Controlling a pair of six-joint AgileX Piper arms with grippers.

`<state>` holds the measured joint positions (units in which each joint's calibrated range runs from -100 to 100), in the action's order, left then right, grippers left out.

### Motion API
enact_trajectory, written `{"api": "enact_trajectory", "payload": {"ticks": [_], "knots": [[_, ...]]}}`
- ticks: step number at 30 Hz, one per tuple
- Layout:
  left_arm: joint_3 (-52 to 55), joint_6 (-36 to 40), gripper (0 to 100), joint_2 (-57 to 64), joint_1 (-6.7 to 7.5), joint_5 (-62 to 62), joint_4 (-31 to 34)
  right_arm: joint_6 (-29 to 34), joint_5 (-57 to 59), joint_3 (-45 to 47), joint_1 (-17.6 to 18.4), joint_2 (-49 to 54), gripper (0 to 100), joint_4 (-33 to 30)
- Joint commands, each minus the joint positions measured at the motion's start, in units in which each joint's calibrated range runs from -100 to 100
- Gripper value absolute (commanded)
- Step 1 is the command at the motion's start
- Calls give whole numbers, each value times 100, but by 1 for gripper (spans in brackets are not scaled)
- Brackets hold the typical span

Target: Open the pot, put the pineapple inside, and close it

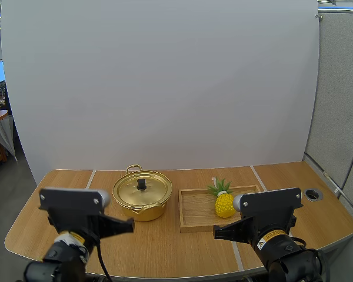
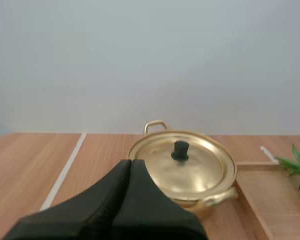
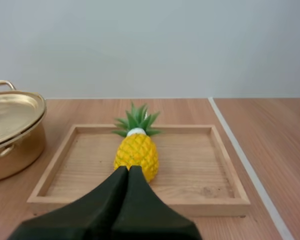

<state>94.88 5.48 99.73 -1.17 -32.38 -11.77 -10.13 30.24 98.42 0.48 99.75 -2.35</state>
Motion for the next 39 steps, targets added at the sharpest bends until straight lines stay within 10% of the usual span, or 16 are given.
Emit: {"api": "enact_trajectory", "payload": {"ticks": [1,18,39], "knots": [[-1040,35,0,27,-13,54,152,5,418,-834,-24,25,0,-11],[-3448,35,0,27,-13,-2611,934,5,3872,-4016,-24,25,0,13],[-3566,-329,0,-2044,-13,-2710,770,-65,4628,-4347,-24,-2160,0,51]]}}
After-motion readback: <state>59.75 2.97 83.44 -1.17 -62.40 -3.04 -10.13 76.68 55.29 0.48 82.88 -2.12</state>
